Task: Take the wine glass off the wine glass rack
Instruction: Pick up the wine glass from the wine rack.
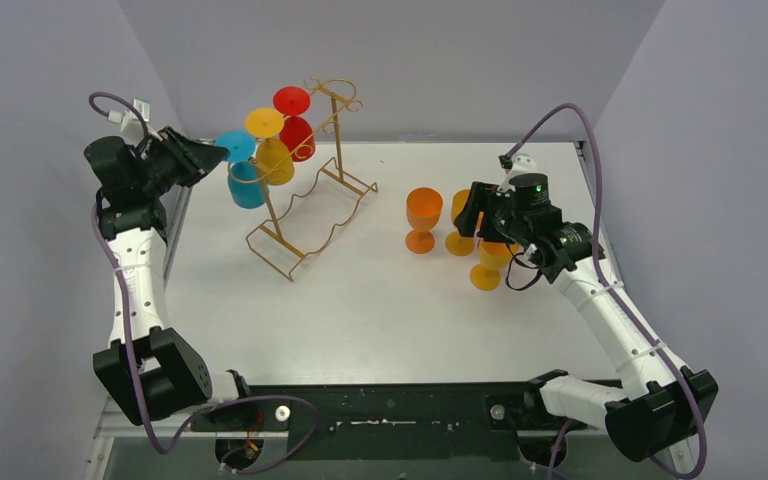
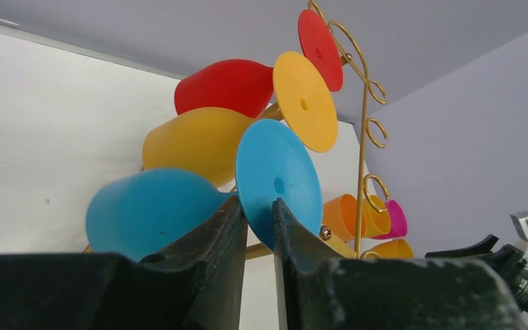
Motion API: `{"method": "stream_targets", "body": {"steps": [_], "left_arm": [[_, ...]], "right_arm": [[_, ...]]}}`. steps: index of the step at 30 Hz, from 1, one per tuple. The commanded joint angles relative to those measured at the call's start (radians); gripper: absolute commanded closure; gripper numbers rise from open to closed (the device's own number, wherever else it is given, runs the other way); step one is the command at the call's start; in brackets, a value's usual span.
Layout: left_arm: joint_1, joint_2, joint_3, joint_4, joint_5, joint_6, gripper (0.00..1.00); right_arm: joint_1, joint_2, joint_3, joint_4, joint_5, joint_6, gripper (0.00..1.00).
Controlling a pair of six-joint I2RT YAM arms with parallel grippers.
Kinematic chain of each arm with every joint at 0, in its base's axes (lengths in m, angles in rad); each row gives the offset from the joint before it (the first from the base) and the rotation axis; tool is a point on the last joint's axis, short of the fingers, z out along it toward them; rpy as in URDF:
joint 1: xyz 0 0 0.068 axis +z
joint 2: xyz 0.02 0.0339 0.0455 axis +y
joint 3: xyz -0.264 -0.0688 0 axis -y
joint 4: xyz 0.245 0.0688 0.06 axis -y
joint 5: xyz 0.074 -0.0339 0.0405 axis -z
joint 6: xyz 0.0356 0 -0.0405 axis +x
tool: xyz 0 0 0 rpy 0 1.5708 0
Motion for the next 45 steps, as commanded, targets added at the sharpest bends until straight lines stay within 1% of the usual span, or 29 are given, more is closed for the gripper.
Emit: {"method": "stream_targets", "body": {"steps": [1,4,7,10,17,22,28,35,37,42,45], "left_arm": [[0.004,0.008,0.011,0.094,0.071,-0.054,0.84],[0.004,0.007,-0.002,0.171,0.094,-0.106,0.88],[0.006,0.01,-0.001,0.193,0.099,-0.142,0.95],[0.006,0.014,-0.003,0.229,0.116,-0.174,1.0],[0.005,0.011,-0.003,0.243,0.125,-0.2,1.0],[0.01,0.009,0.002,0.246,0.101,-0.208,1.0],[0.022,0.024,0.015,0.266,0.08,-0.254,1.0],[0.039,0.028,0.019,0.25,0.07,-0.252,1.0],[0.045,0.026,0.007,0.286,0.071,-0.27,1.0],[0.049,0.033,-0.019,0.438,0.083,-0.386,1.0],[0.053,0.04,-0.011,0.449,0.084,-0.398,1.0]], "right_arm": [[0.008,0.002,0.046,0.007,-0.001,0.004,0.35],[0.007,0.006,0.044,0.009,-0.003,0.003,0.35],[0.008,0.009,0.048,0.005,-0.01,0.001,0.35],[0.007,0.005,0.044,0.006,-0.008,0.004,0.34],[0.007,-0.001,0.037,0.009,-0.012,0.009,0.34],[0.007,0.0,0.036,0.009,-0.013,0.009,0.34],[0.007,-0.002,0.026,0.013,-0.013,0.011,0.33],[0.006,-0.004,0.023,0.015,-0.012,0.012,0.33],[0.006,-0.006,0.025,0.013,-0.008,0.008,0.33],[0.007,-0.013,0.022,0.025,-0.024,0.01,0.31],[0.007,-0.015,0.018,0.028,-0.032,0.015,0.31]]}}
